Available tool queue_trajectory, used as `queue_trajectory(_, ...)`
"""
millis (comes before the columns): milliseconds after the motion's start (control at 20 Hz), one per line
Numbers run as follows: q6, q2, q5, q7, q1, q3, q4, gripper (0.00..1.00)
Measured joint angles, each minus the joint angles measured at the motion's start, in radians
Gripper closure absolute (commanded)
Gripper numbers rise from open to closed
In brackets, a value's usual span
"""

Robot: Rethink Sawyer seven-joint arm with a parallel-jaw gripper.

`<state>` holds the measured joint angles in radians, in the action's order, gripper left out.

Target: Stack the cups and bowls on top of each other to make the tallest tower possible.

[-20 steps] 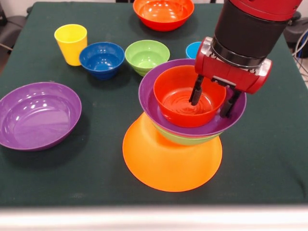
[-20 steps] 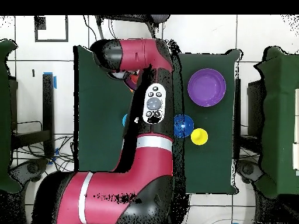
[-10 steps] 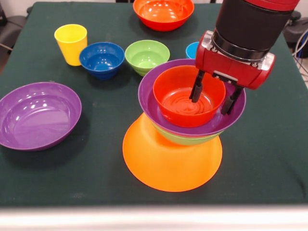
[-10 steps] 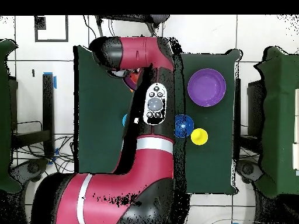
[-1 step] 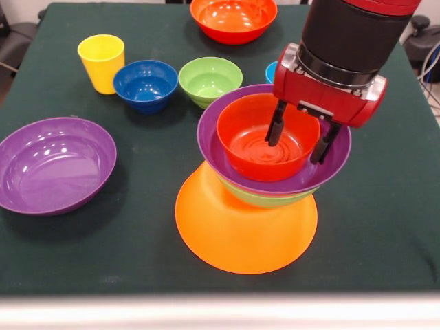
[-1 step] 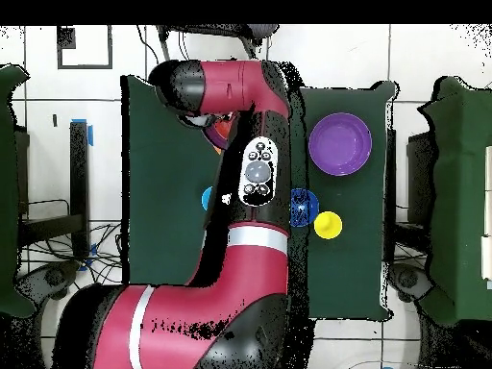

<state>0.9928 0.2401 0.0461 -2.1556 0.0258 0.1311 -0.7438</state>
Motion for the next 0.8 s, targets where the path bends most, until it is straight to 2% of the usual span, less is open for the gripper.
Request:
queue_trajectory(500,0.0,0.006,-0.012,0.0,0.042,0.0,-0.008,0.0)
queue_trajectory(800,0.0,0.02,-0.013,0.0,0.046,0.0,-0.018,0.0)
